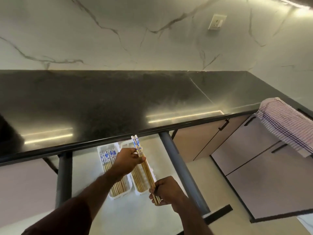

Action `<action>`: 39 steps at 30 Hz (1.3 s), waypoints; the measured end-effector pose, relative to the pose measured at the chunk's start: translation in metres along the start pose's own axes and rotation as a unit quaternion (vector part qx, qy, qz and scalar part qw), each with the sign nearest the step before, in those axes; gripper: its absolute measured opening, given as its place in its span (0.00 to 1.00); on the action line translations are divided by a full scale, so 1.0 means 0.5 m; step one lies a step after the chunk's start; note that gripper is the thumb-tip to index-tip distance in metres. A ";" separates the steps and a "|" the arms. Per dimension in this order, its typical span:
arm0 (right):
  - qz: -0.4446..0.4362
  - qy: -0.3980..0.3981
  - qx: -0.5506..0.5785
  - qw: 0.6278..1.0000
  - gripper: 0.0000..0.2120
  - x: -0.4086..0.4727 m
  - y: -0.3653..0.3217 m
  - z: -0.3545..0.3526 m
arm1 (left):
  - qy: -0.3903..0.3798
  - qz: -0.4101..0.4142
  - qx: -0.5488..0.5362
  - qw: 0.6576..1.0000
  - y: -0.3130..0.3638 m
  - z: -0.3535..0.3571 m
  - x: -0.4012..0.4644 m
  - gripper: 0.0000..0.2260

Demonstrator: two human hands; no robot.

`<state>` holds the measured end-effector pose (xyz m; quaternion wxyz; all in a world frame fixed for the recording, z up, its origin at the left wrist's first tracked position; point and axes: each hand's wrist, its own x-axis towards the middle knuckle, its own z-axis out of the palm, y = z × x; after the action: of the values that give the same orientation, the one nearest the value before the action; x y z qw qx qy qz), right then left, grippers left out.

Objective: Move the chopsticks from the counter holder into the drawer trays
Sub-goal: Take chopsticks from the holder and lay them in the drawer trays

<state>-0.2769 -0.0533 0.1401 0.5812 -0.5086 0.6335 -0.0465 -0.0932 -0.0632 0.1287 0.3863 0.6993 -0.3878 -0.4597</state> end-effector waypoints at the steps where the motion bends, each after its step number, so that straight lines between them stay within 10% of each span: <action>1: 0.008 0.001 -0.005 1.000 0.08 0.026 0.004 0.000 | -0.003 -0.007 0.011 1.000 -0.014 0.005 0.020 0.03; 17: 0.141 0.002 -0.023 0.990 0.08 0.298 -0.003 0.048 | -0.051 0.015 0.301 0.952 -0.187 0.084 0.199 0.15; 39: -0.129 0.193 -0.429 0.873 0.12 0.319 0.037 0.131 | -0.117 0.088 0.645 0.750 -0.204 0.116 0.233 0.28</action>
<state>-0.2058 -0.1208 -0.0027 0.1605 -0.7661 0.6196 0.0578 -0.0964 -0.1376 -0.0189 -0.1664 0.6856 -0.6944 -0.1419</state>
